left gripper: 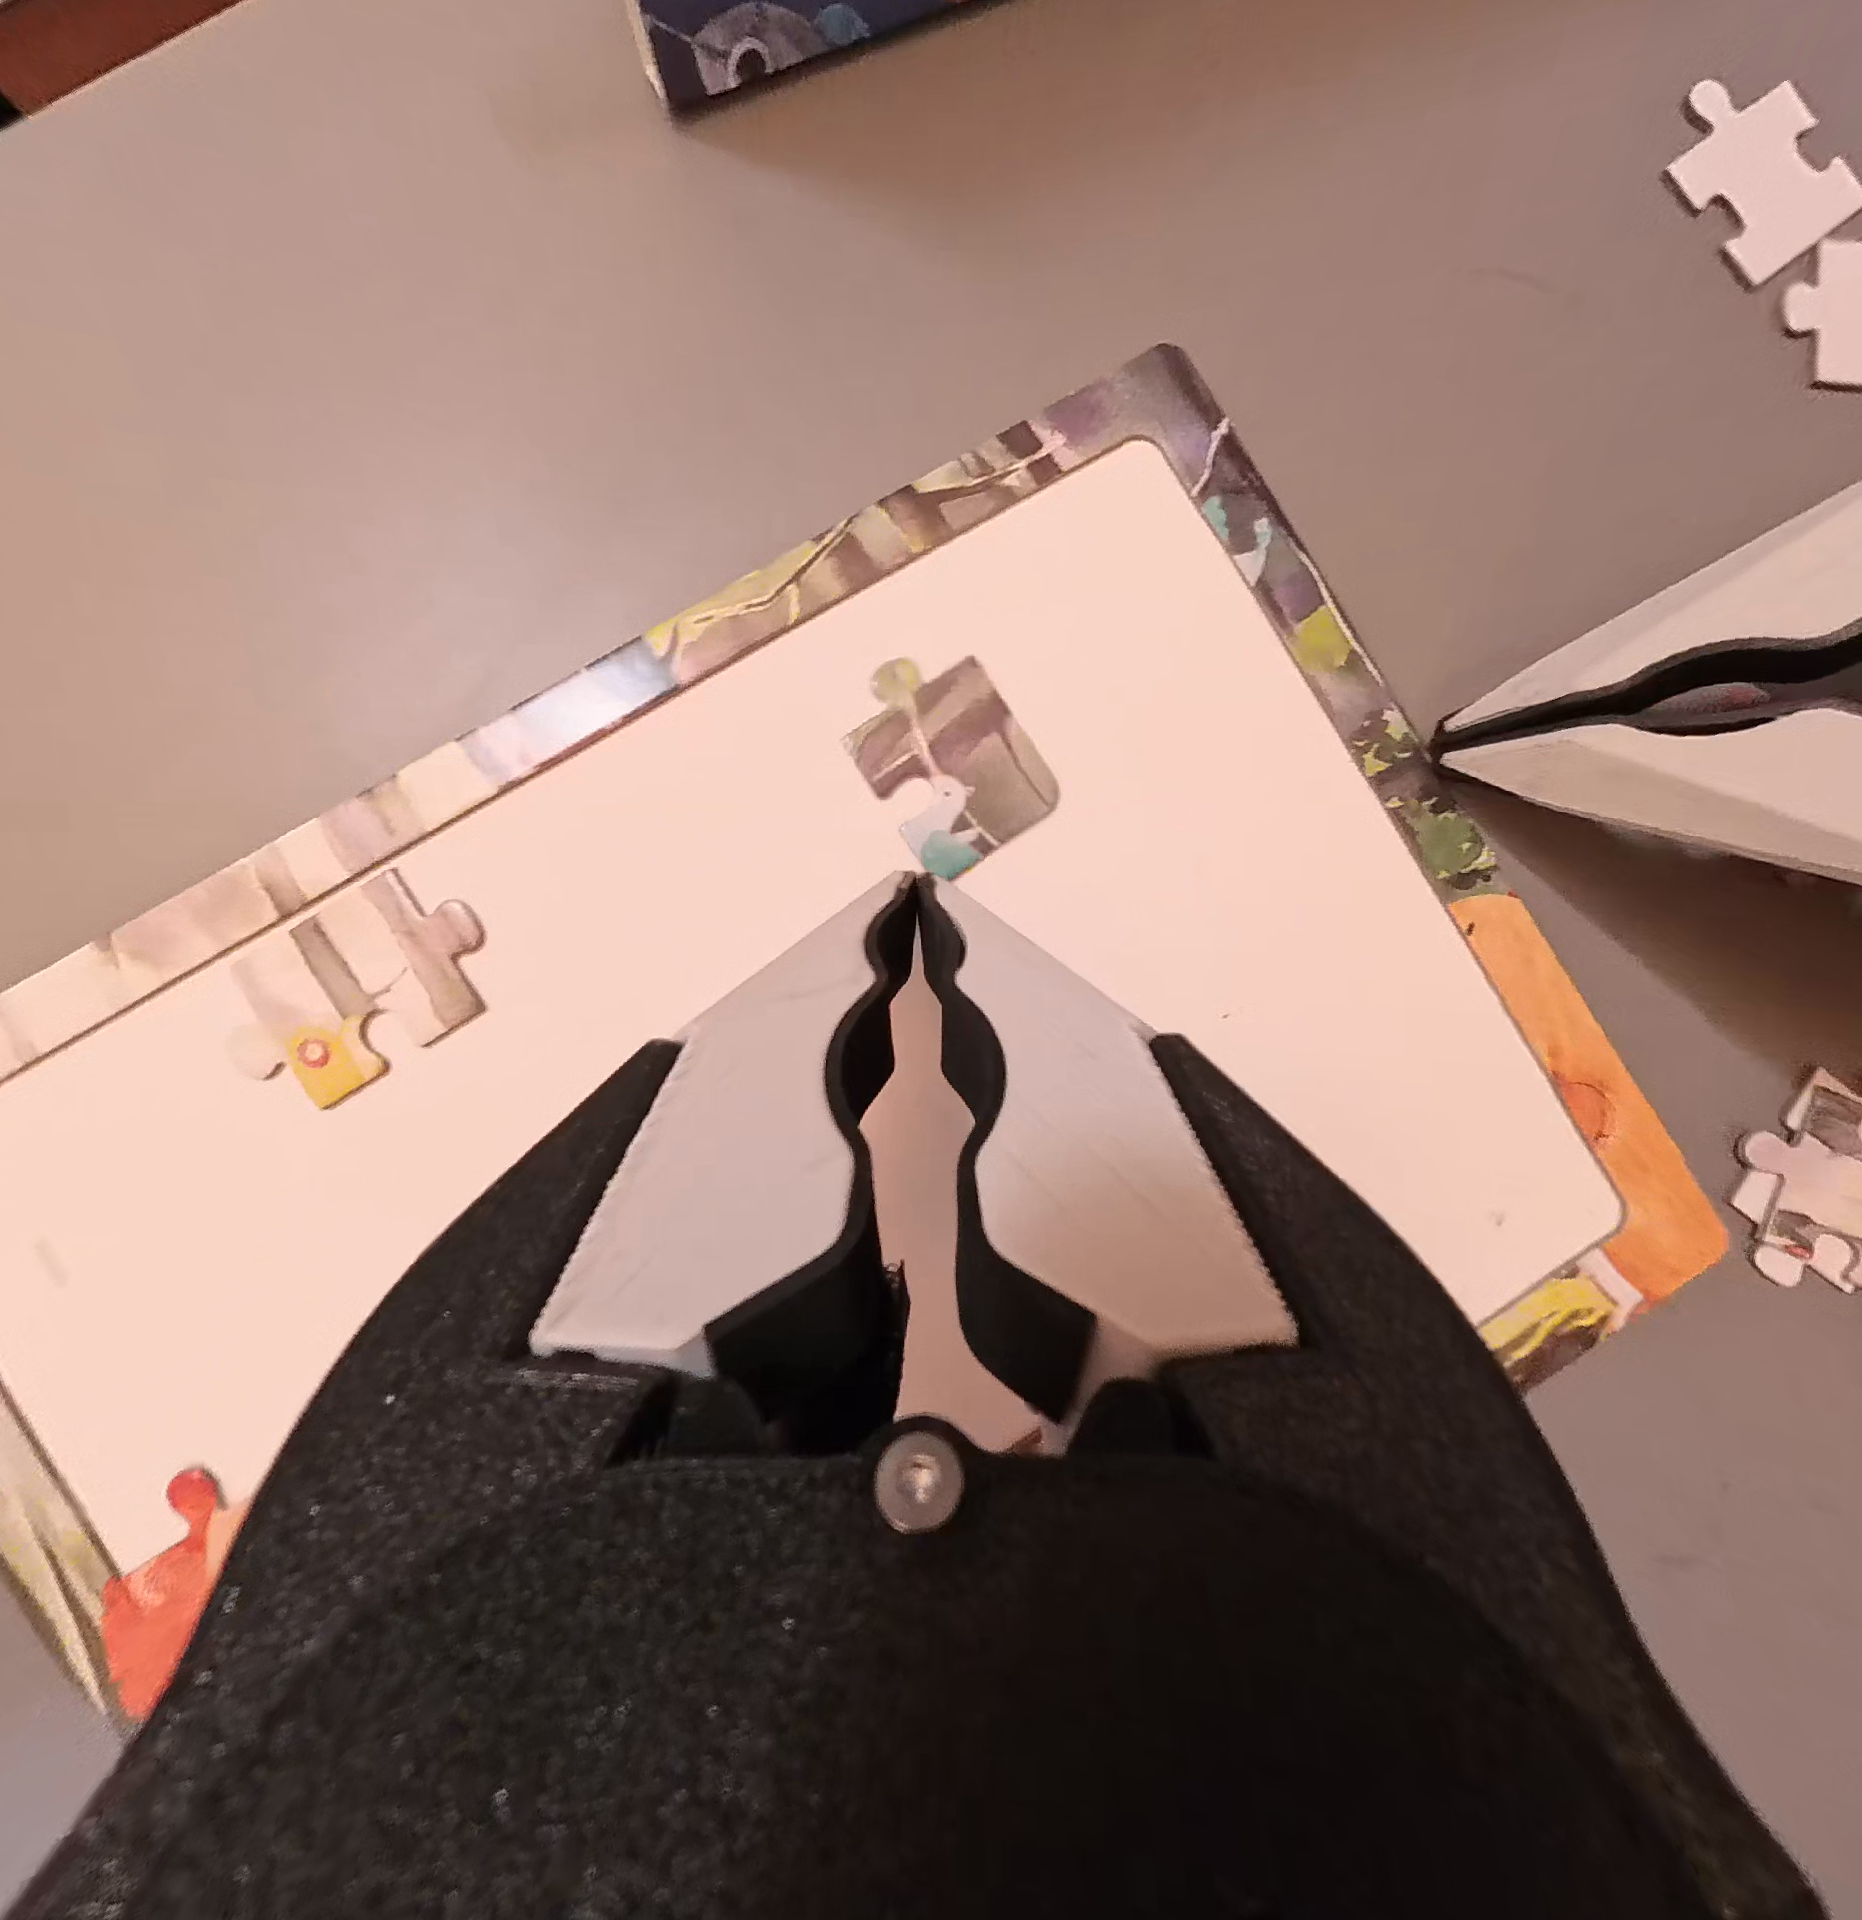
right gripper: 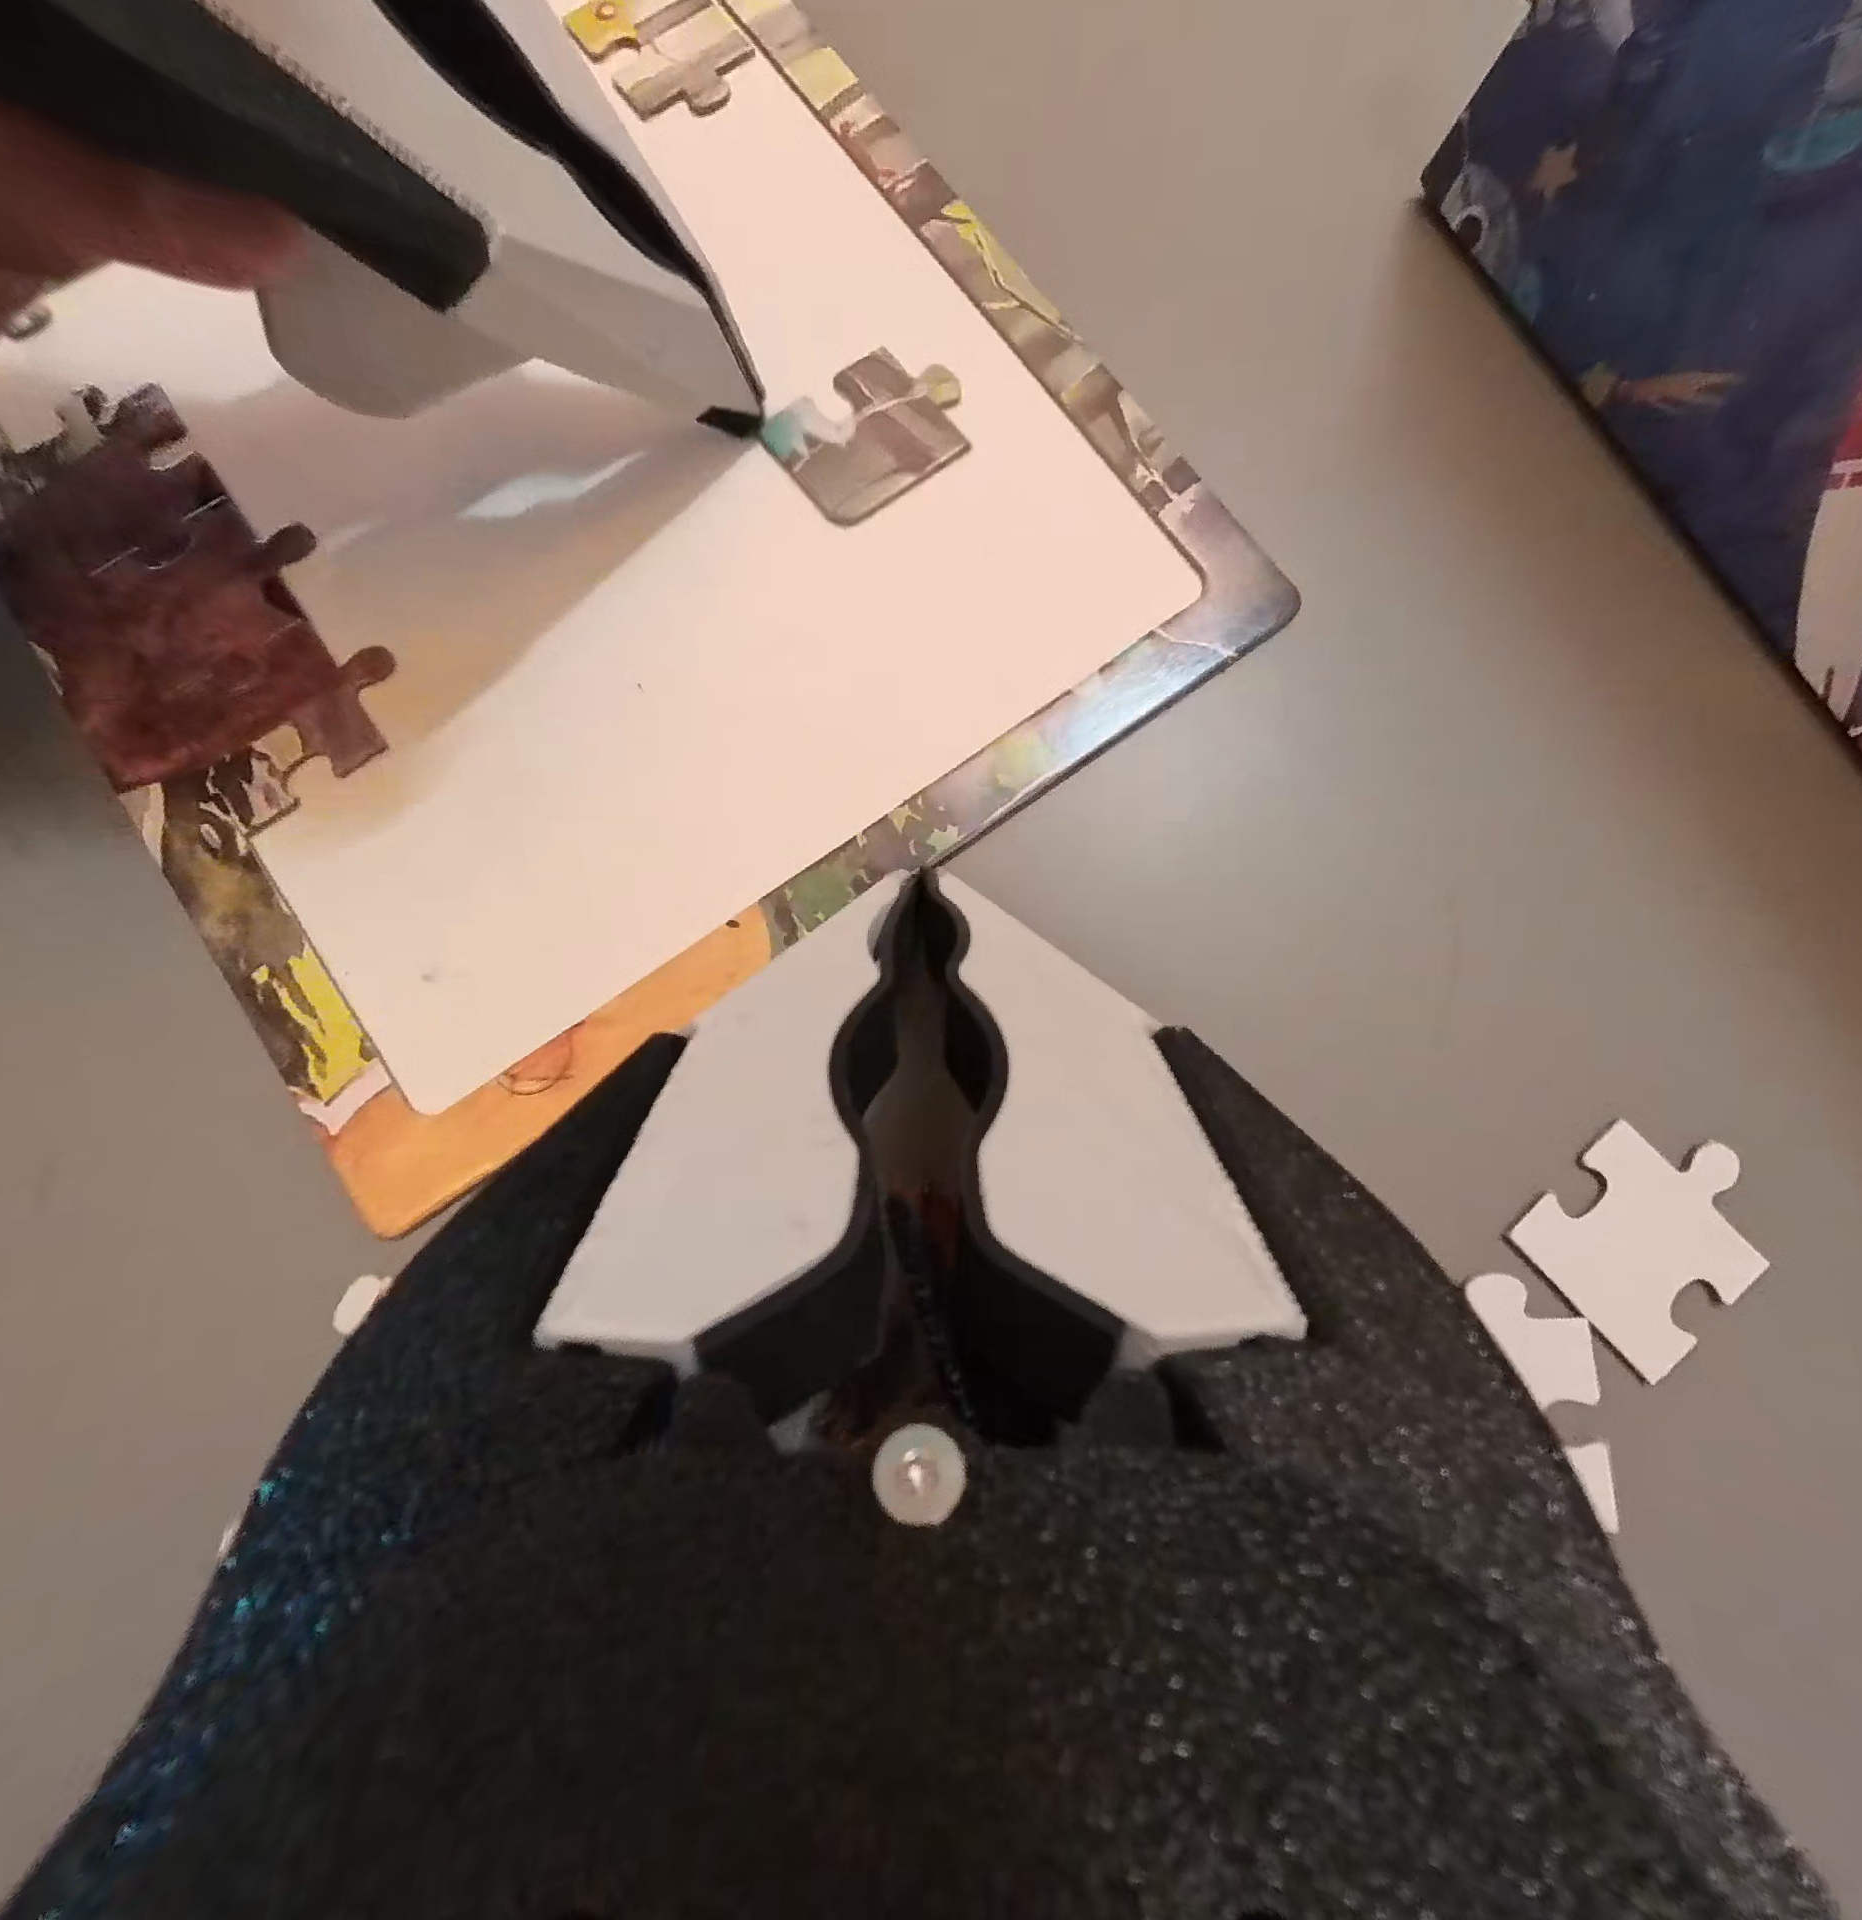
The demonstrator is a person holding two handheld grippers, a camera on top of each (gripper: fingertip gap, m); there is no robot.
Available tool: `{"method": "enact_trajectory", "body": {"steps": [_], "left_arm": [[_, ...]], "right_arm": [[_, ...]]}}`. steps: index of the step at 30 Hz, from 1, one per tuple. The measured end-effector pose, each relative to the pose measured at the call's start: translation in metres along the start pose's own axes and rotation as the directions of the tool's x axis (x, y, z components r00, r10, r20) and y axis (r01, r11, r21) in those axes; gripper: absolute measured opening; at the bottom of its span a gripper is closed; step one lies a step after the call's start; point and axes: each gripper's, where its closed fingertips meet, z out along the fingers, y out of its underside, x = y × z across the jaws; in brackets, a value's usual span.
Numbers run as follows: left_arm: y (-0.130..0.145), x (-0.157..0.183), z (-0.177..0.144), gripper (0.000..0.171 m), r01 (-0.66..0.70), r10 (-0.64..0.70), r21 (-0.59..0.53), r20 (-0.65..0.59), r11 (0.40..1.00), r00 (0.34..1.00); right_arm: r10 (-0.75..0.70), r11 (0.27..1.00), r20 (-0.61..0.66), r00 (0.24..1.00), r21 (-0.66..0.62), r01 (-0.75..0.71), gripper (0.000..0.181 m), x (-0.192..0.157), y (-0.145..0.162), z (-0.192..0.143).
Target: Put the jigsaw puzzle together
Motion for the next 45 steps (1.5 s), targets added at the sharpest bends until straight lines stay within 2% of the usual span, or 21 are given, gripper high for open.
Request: {"method": "enact_trajectory", "body": {"steps": [12, 15, 18, 20, 31, 40, 45], "left_arm": [[-0.036, 0.038, 0.025, 0.001, -0.060, 0.064, 0.031, -0.132, 0.998, 0.989], [-0.037, 0.022, 0.017, 0.003, -0.046, 0.050, 0.053, -0.088, 0.998, 0.995], [-0.032, -0.012, 0.012, 0.003, 0.000, 0.000, 0.056, 0.002, 0.998, 1.000], [-0.030, -0.017, 0.013, 0.002, 0.023, -0.022, 0.050, -0.006, 0.998, 1.000], [-0.046, 0.020, 0.033, 0.000, -0.020, 0.022, 0.044, -0.059, 0.999, 0.998], [-0.046, 0.029, 0.033, 0.000, -0.010, 0.015, 0.049, -0.095, 0.999, 0.995], [-0.048, 0.030, 0.034, 0.002, -0.029, 0.033, 0.054, -0.076, 0.998, 0.997]], "right_arm": [[0.018, 1.000, 0.020, 1.000, 0.012, -0.018, 0.000, 0.000, -0.001, 0.002], [0.027, 0.999, 0.028, 0.999, 0.018, -0.027, 0.000, 0.000, -0.001, 0.002], [0.031, 0.999, 0.033, 0.999, 0.019, -0.031, 0.000, 0.000, 0.000, 0.002], [0.026, 0.999, 0.031, 0.999, 0.018, -0.027, 0.000, 0.000, -0.001, 0.002], [0.007, 1.000, 0.023, 1.000, 0.022, -0.007, 0.000, 0.000, 0.000, 0.002], [0.021, 0.999, 0.040, 0.999, 0.029, -0.022, 0.000, 0.000, 0.000, 0.002], [0.031, 0.999, 0.049, 0.998, 0.032, -0.033, 0.000, 0.000, 0.000, 0.001]]}}
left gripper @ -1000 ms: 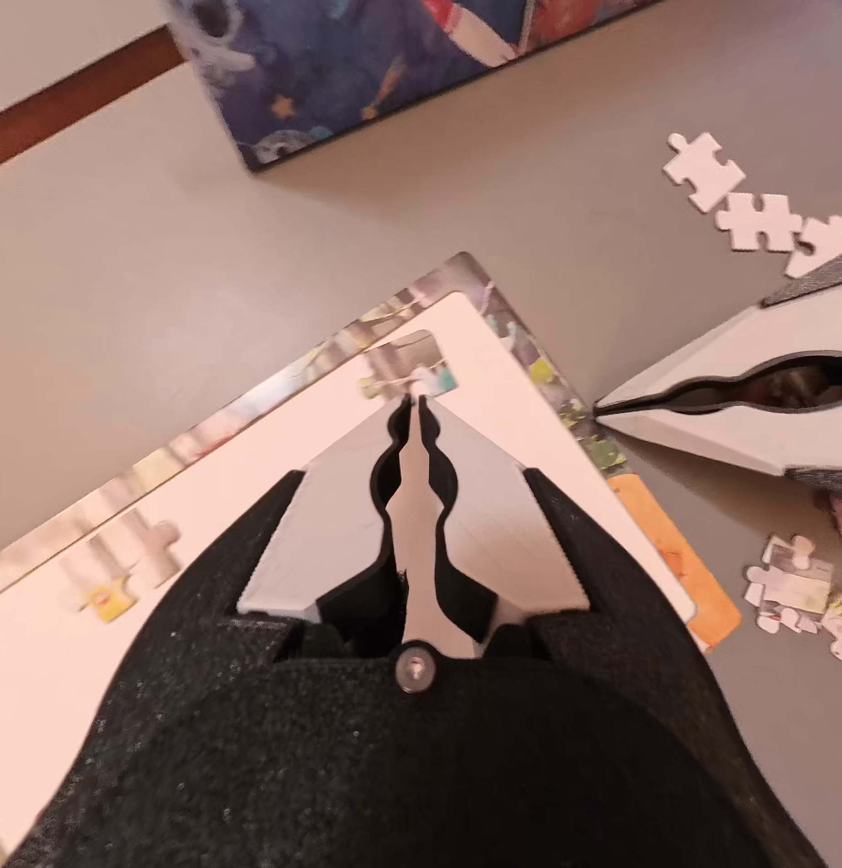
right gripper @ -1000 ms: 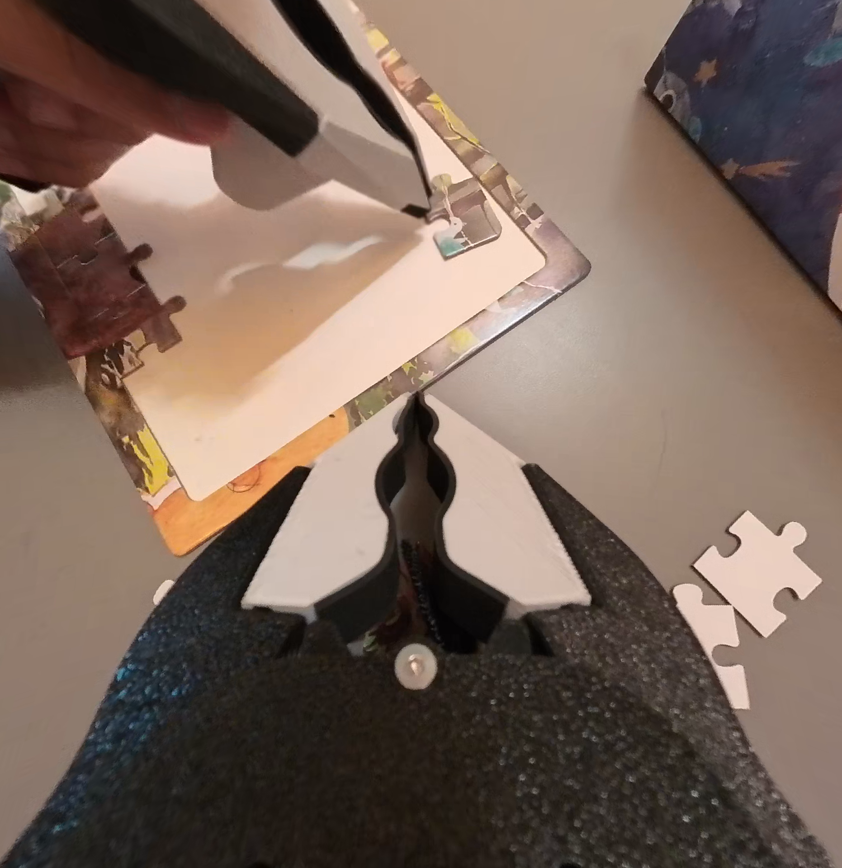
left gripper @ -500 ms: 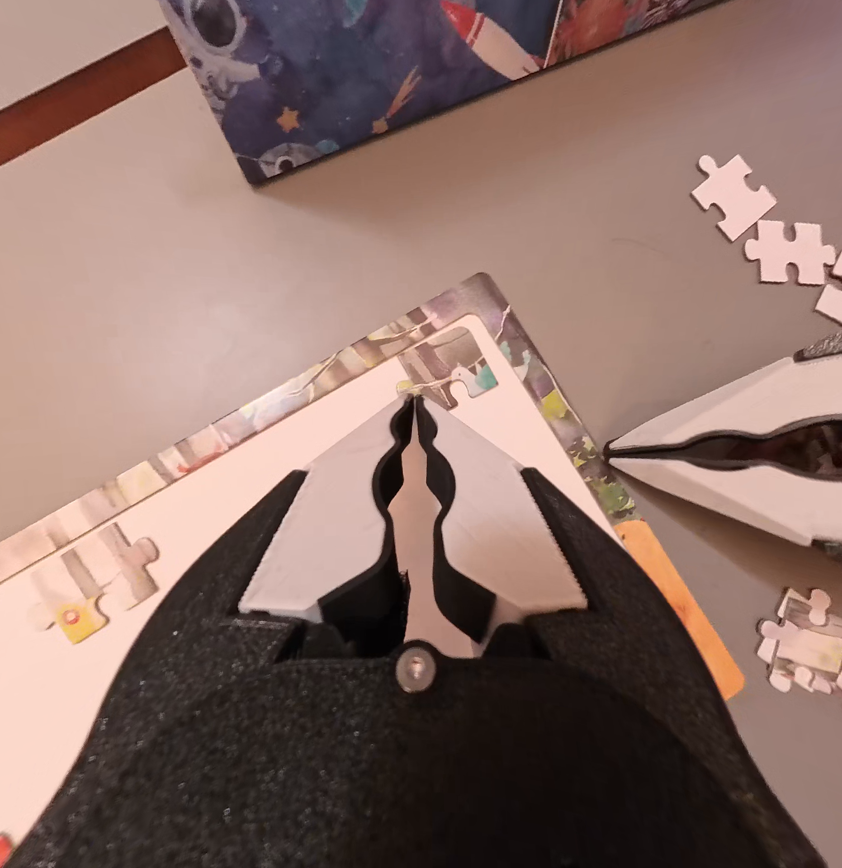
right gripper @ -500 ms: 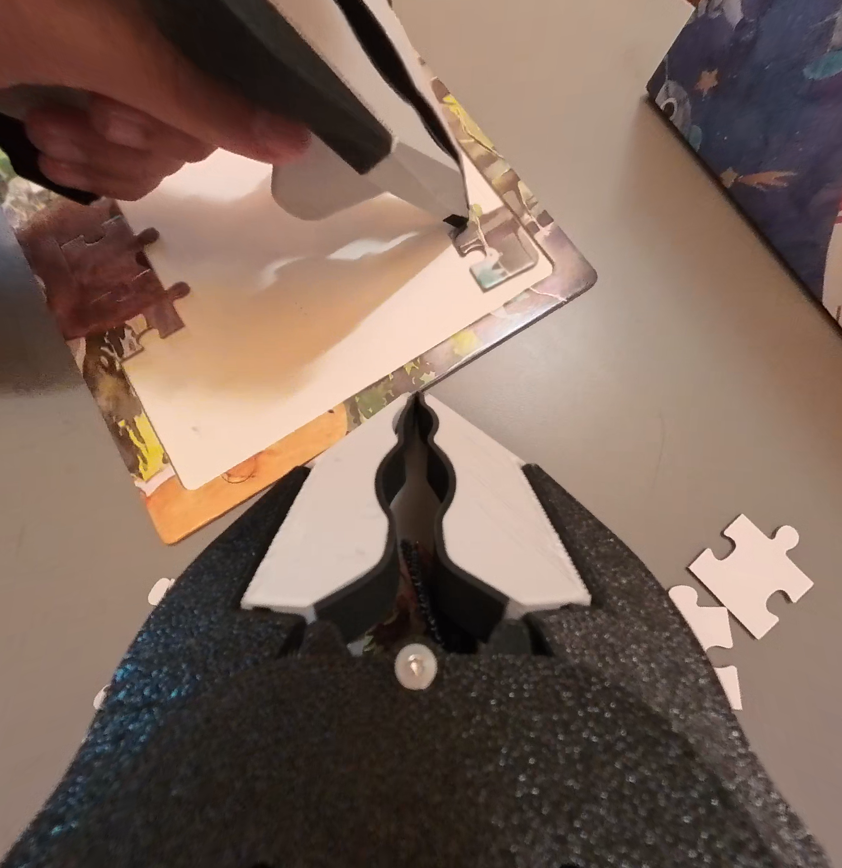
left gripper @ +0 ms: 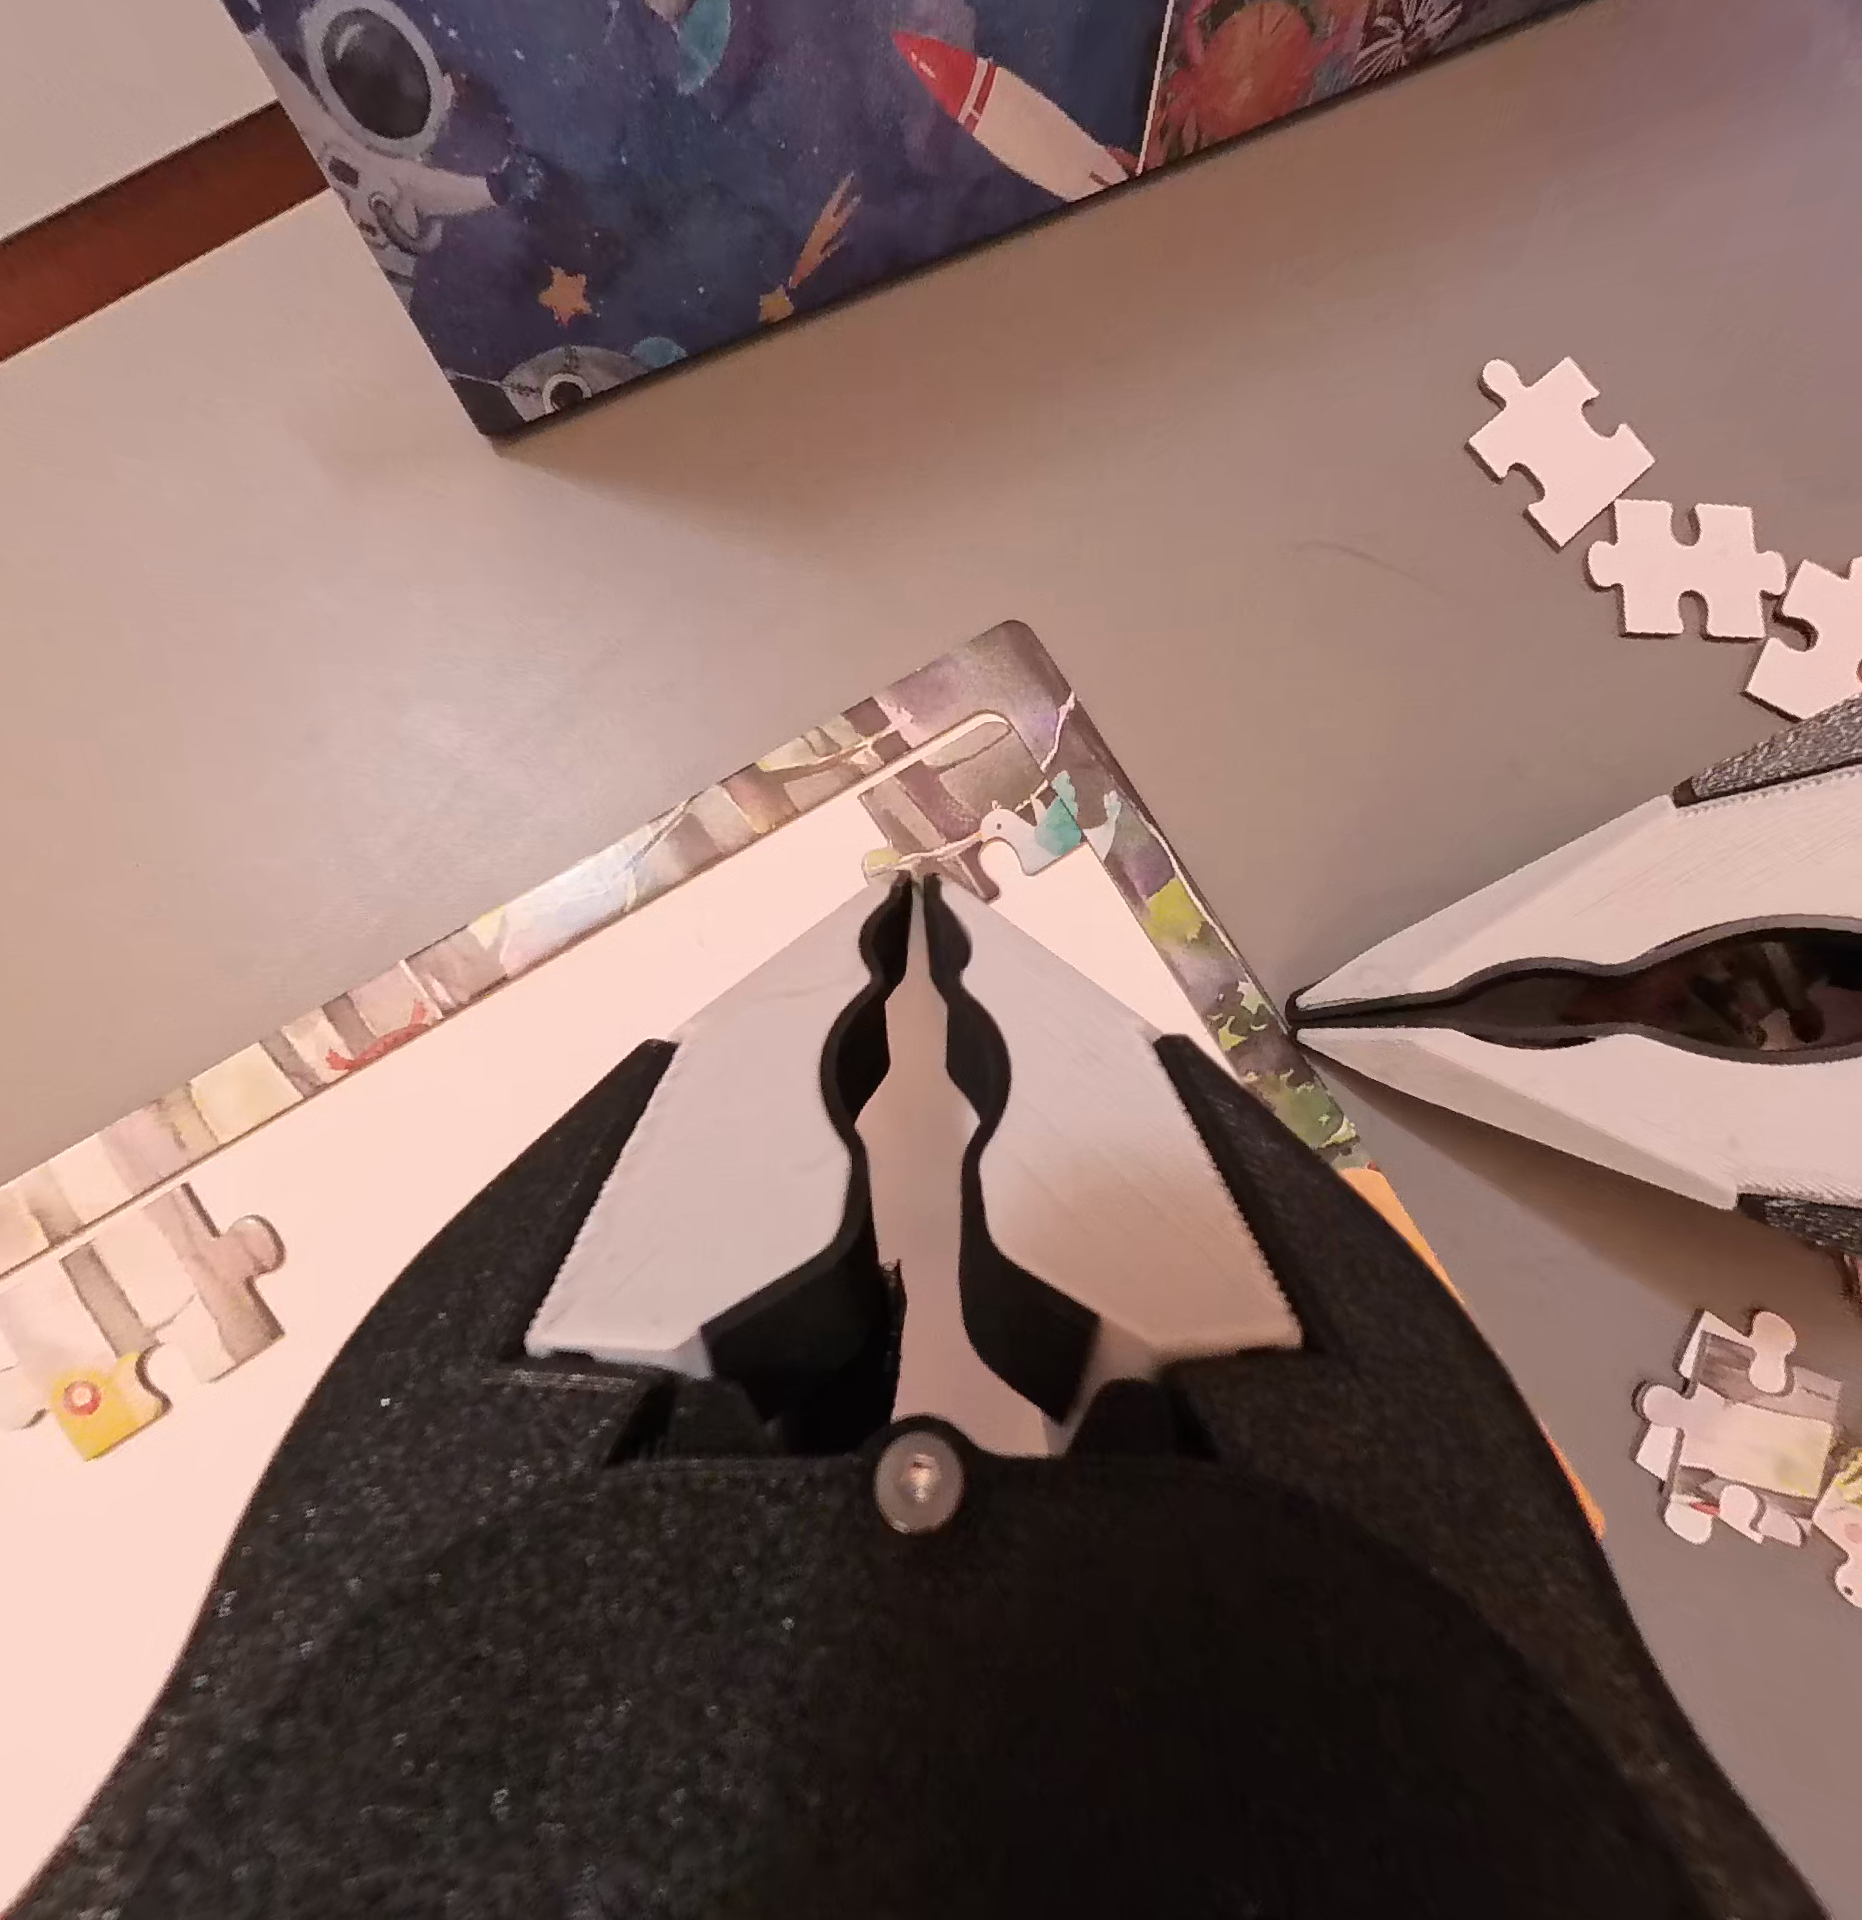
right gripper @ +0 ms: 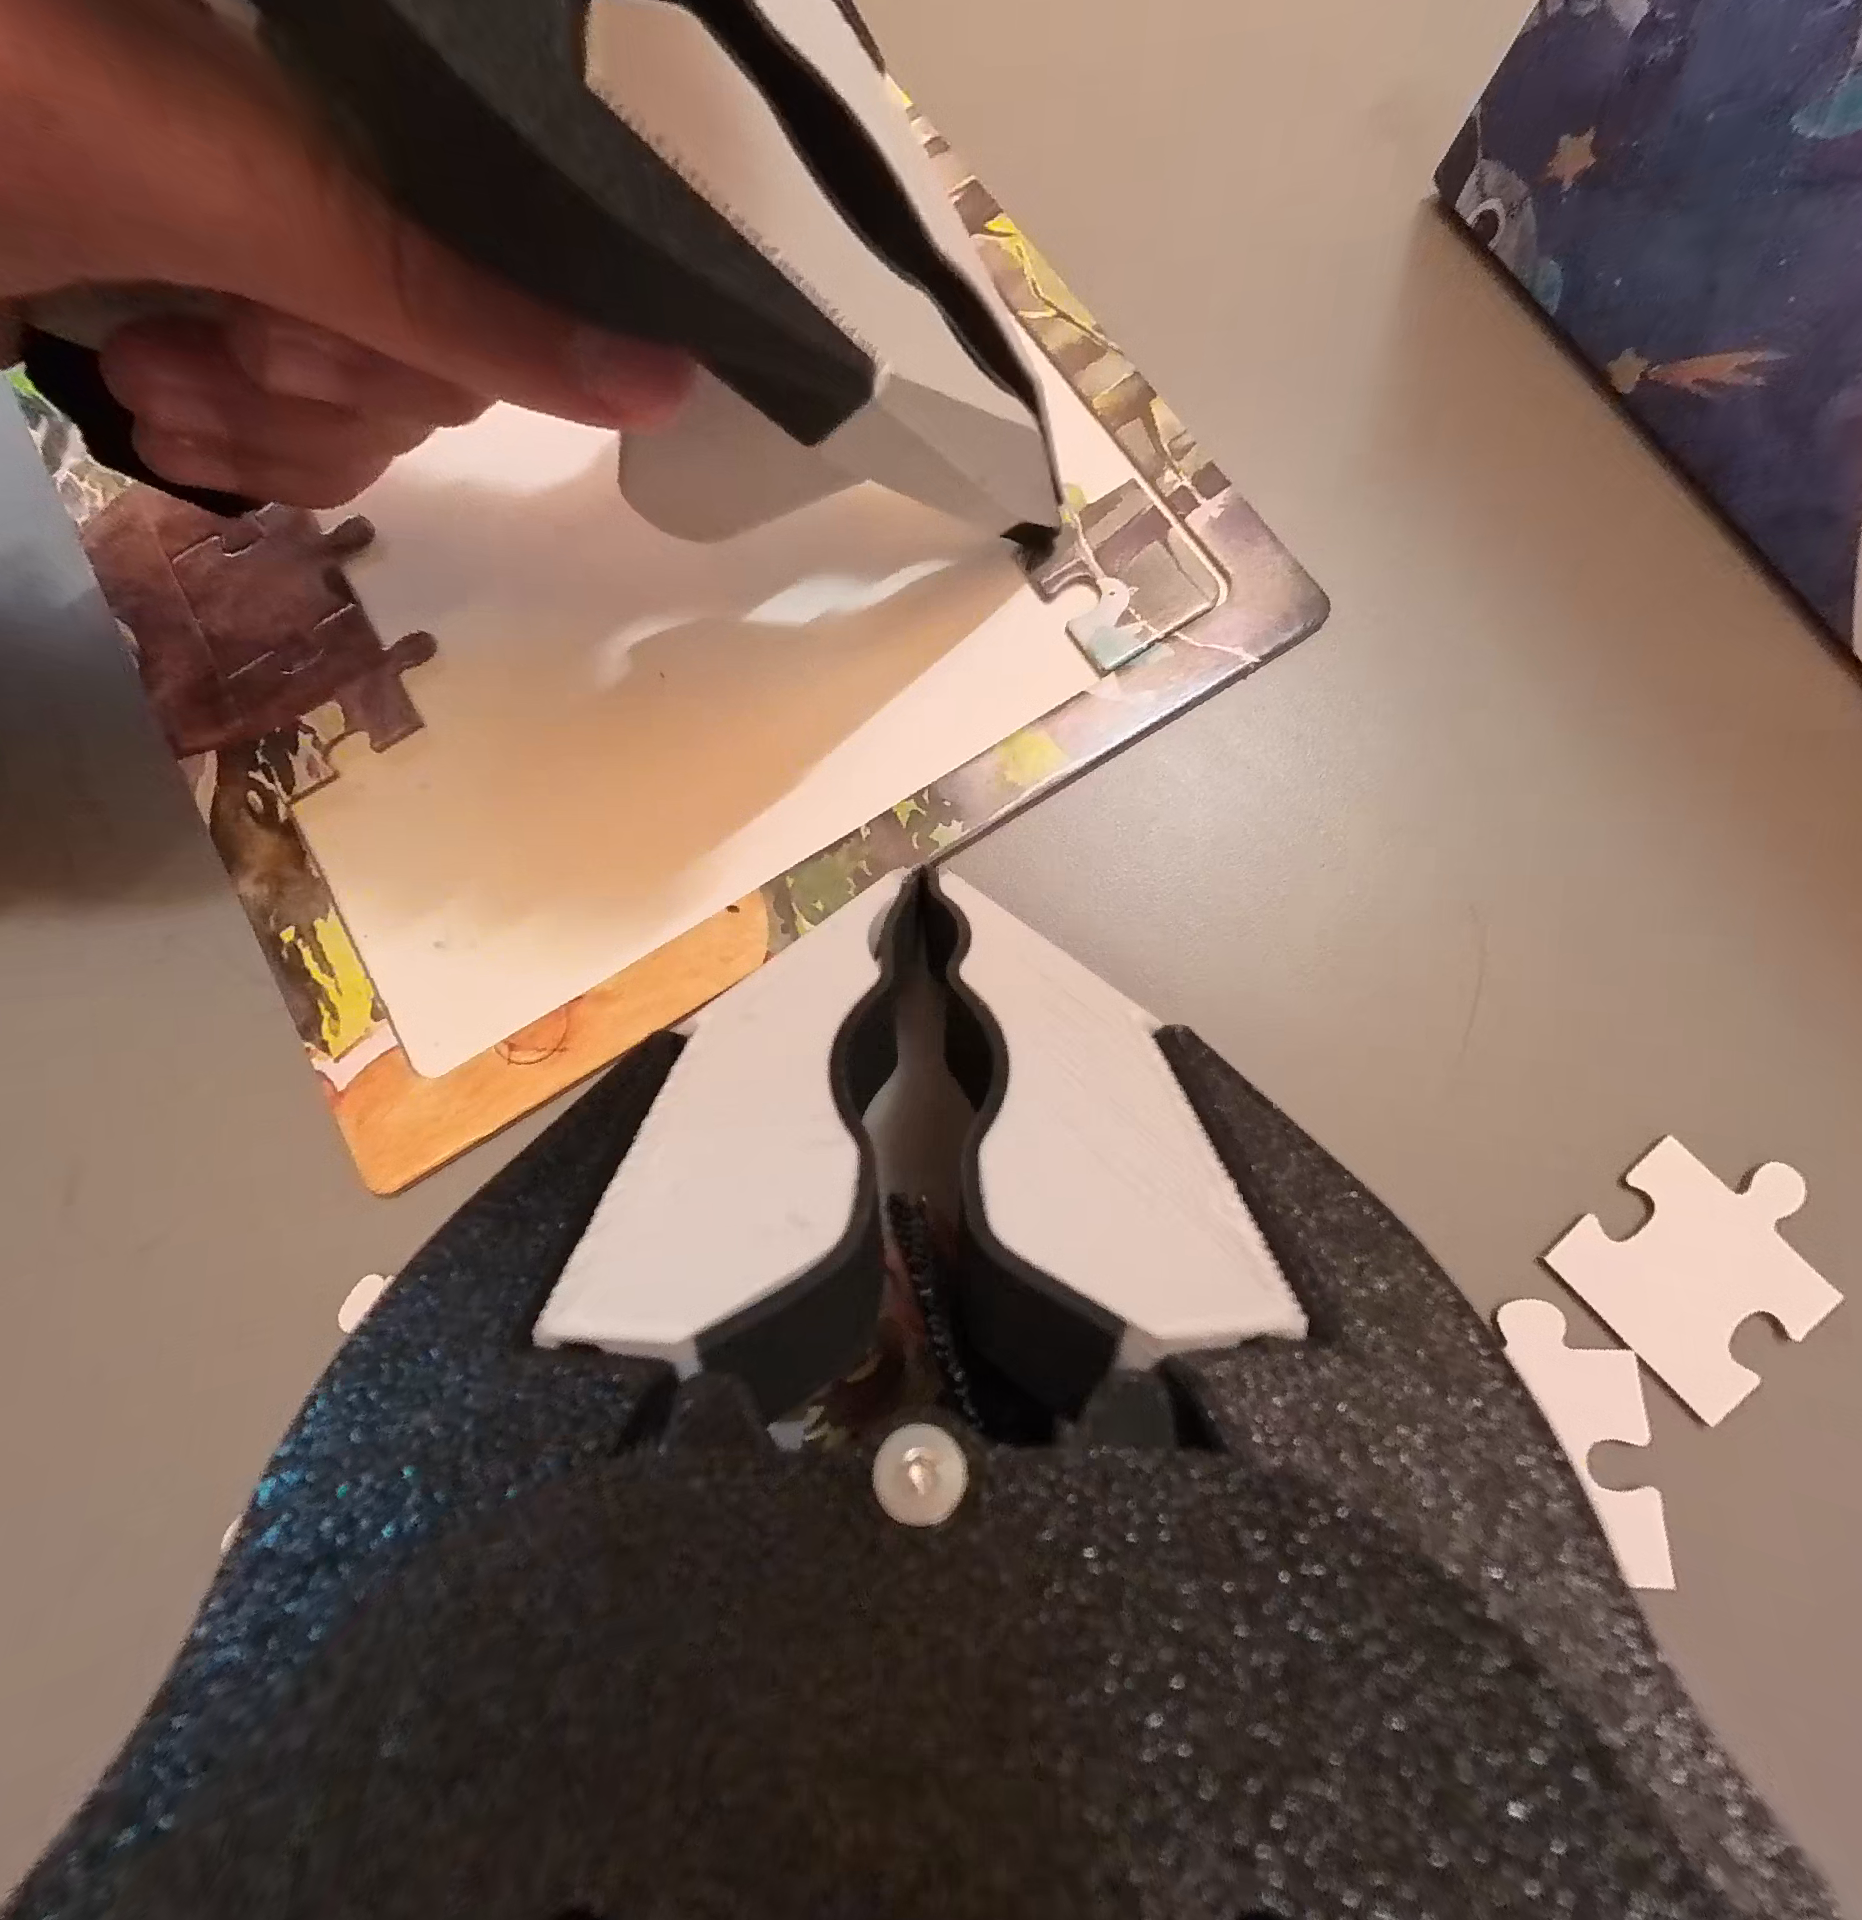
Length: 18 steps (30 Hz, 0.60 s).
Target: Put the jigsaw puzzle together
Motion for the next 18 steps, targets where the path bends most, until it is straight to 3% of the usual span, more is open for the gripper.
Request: {"method": "enact_trajectory", "body": {"steps": [18], "left_arm": [[-0.004, 0.019, 0.006, 0.001, -0.058, 0.058, -0.005, -0.016, 0.998, 0.998]], "right_arm": [[-0.001, 1.000, -0.001, 1.000, 0.000, 0.001, 0.000, 0.000, 0.000, 0.000]]}}
